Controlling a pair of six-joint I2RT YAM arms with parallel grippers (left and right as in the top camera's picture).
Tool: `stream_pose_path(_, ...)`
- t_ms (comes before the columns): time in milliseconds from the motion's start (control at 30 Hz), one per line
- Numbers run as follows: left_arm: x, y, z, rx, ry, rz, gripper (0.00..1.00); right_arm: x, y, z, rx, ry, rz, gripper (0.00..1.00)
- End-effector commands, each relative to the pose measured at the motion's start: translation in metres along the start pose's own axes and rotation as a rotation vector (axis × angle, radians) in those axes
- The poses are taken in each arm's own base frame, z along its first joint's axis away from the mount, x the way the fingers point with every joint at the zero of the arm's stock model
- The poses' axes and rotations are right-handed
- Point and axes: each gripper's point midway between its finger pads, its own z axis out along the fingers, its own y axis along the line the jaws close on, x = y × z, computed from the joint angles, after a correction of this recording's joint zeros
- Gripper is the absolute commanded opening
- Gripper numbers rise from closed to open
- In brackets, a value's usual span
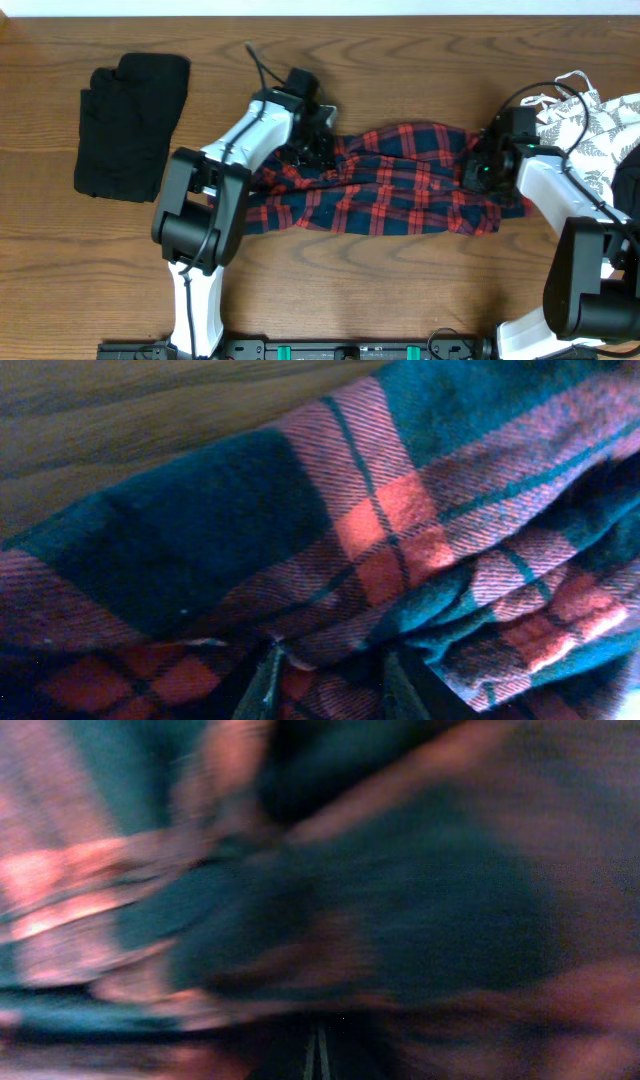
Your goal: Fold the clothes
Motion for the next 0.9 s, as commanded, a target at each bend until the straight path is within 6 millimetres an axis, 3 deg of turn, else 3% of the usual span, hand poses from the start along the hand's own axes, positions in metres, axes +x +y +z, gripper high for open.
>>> stream_pose_path(0,0.034,0.079,0.020,-0.138,0.117,-0.184,0.36,-0.002,-0.030,0.003,0.079,-0.006,0.075,0.01)
stream_pose_path(167,0.039,0.097,0.010,-0.125,0.126,-0.251,0.36,0.001,-0.033,0.011,0.064,0.020,0.092,0.01)
stream_pose_path(333,0.036,0.091,0.008,-0.095,0.115,-0.231,0.38,0.006,-0.035,0.018,0.069,0.045,0.093,0.02)
stream_pose_path(500,0.026,0.086,-0.008,-0.096,0.063,-0.209,0.38,0.008,-0.035,0.019,0.071,0.053,0.094,0.02)
stream_pose_path(667,0.007,0.079,-0.041,-0.115,-0.045,-0.159,0.41,0.009,-0.035,0.019,0.071,0.055,0.094,0.01)
stream_pose_path(867,-0.018,0.060,-0.108,-0.170,-0.244,-0.071,0.51,0.009,-0.035,0.019,0.071,0.056,0.094,0.01)
